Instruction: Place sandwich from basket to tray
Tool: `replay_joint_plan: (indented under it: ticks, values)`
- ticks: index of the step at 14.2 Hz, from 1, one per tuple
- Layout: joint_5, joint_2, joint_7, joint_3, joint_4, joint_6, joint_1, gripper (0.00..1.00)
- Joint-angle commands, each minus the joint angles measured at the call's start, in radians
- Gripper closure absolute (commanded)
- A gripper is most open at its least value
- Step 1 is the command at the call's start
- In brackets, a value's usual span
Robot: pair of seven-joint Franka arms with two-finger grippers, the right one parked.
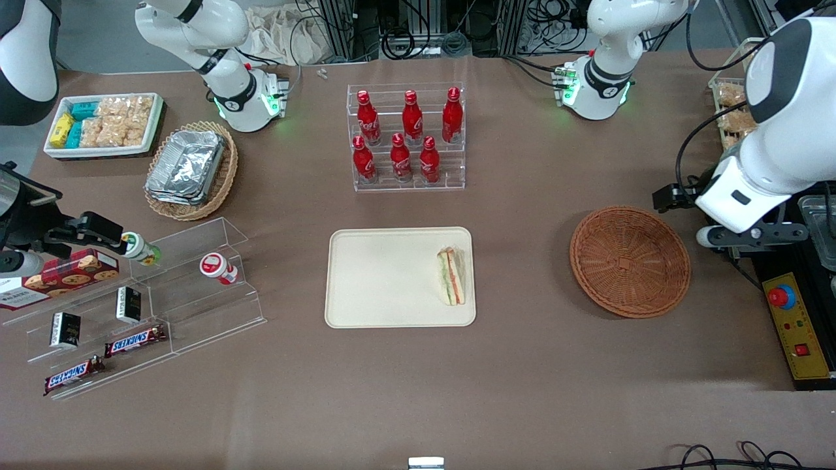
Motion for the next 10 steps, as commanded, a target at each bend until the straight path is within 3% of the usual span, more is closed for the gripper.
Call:
replay_joint_plan:
  ticks: [1,3,7,10]
  values:
    - [0.012,-0.009,0.015,-0.008,0.022,-0.047,0.042,0.00]
    - [-0.018,-0.010,0.022,-0.009,0.022,-0.045,0.088,0.00]
    - [-0.020,-0.018,0.022,0.019,0.027,-0.044,0.068,0.00]
    - [-0.023,-0.010,0.056,0.252,0.053,-0.048,-0.149,0.00]
